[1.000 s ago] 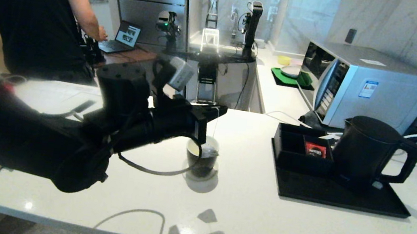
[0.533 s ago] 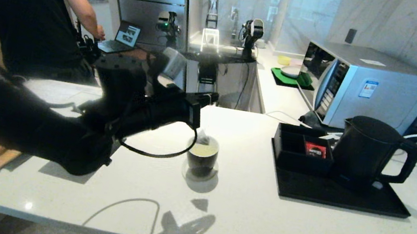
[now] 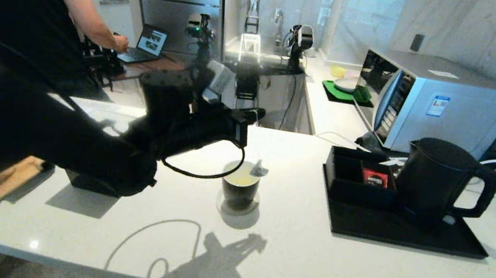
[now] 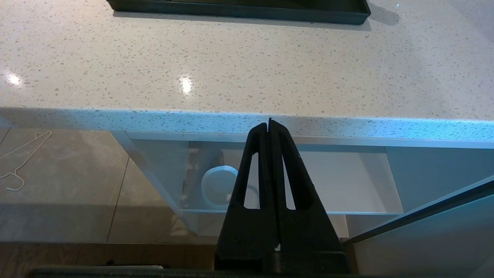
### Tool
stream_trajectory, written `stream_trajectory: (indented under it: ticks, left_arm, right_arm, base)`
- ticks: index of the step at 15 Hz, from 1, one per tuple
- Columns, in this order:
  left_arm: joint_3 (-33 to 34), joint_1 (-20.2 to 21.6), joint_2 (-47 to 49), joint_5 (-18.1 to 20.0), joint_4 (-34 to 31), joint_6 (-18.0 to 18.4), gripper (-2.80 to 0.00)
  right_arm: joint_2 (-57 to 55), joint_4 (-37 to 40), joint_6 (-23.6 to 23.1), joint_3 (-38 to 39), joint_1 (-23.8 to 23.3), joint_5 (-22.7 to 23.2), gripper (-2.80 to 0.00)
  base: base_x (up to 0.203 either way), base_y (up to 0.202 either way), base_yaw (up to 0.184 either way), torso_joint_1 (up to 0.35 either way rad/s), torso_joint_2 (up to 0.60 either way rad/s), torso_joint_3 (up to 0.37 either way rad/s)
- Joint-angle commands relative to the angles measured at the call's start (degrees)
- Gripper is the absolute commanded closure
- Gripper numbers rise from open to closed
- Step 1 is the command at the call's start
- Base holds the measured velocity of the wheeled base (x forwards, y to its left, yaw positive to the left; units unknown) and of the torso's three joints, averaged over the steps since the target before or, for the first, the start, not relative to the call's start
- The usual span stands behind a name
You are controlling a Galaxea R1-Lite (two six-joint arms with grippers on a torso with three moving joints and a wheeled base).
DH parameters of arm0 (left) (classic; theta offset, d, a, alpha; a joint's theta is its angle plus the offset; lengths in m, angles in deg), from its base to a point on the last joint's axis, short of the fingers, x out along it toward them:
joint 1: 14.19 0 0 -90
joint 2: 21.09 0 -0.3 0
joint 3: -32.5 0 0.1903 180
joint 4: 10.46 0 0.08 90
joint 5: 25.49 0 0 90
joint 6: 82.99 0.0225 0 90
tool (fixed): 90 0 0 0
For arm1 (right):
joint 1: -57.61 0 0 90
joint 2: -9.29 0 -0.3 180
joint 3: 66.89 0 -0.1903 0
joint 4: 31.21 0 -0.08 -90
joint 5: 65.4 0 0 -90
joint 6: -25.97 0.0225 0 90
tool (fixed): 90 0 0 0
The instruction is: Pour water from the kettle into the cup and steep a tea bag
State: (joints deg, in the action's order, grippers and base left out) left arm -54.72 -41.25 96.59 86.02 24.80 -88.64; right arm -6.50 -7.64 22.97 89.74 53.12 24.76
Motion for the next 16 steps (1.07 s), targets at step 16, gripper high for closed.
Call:
stream_trajectory:
  ticks: [16]
  left_arm:
    - [-0.32, 1.75, 9.96, 0.1, 4.04, 0.11, 0.0]
  right_arm:
    - [-0.3, 0.04, 0.01, 0.0, 0.0, 0.02, 0.0]
  base:
    - [0.0, 0.0, 0.0, 0.0, 0.0, 0.0]
